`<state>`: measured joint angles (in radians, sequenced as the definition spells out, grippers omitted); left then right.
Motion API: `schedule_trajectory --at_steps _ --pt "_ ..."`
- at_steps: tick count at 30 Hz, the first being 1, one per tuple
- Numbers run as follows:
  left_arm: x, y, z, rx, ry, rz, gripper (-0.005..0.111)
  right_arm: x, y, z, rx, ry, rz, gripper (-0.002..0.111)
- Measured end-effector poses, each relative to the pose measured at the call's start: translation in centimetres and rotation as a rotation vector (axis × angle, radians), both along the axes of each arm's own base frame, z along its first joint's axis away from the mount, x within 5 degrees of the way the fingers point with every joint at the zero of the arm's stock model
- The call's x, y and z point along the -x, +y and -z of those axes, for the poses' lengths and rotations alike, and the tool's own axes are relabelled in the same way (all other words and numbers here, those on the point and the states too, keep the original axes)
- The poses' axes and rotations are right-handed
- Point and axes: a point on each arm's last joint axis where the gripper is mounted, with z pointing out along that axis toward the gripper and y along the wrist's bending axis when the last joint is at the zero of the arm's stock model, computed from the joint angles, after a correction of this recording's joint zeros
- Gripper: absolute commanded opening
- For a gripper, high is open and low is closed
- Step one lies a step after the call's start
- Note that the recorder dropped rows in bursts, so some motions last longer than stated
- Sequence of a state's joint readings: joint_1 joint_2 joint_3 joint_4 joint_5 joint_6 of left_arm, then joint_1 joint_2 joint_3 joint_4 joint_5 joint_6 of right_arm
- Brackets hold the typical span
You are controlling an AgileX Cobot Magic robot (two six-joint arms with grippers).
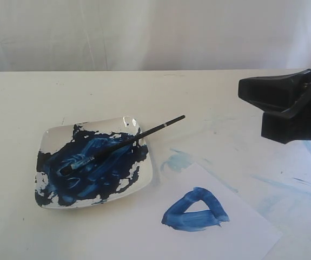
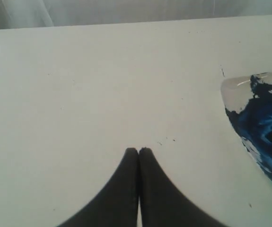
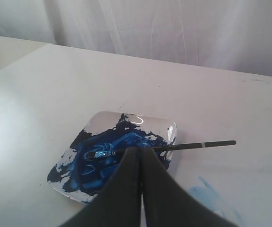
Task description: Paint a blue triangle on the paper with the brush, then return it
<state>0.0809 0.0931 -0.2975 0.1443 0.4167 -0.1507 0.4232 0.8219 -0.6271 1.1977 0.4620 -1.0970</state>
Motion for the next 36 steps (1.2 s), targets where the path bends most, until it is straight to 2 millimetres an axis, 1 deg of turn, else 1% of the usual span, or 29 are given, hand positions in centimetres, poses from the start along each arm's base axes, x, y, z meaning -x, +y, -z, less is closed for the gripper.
schedule_trajectory --at_steps 3,5,9,11,14,18,23,31,36 --pt "0.4 0.0 0.0 -0.011 -0.043 -0.007 0.000 0.0 0.0 0.0 0.000 0.000 0.000 0.000" --pt "0.5 0.0 0.5 -0.007 -0.079 -0.002 0.000 0.0 0.0 0.0 0.000 0.000 0.000 0.000" --pt "-0.5 -0.3 3.1 0.052 -0.140 0.022 0.000 0.0 0.0 0.0 0.000 0.000 0.000 0.000" --pt "-1.0 -0.4 5.0 0.117 -0.162 0.021 0.000 0.0 0.0 0.0 0.000 0.000 0.000 0.000" --pt "-1.2 -0.4 6.2 0.195 -0.149 0.003 0.000 0.0 0.0 0.0 0.000 0.000 0.000 0.000" --pt "-1.1 -0.4 6.7 0.216 -0.103 -0.006 0.000 0.0 0.0 0.0 0.000 0.000 0.000 0.000" --pt "-0.8 -0.4 7.7 0.202 0.005 -0.013 0.000 0.0 0.0 0.0 0.000 0.000 0.000 0.000" --pt "-0.7 -0.4 7.8 0.032 0.032 0.049 0.000 0.0 0.0 0.0 0.000 0.000 0.000 0.000" --pt "-0.7 -0.4 7.8 0.009 0.034 0.058 0.000 0.0 0.0 0.0 0.000 0.000 0.000 0.000"
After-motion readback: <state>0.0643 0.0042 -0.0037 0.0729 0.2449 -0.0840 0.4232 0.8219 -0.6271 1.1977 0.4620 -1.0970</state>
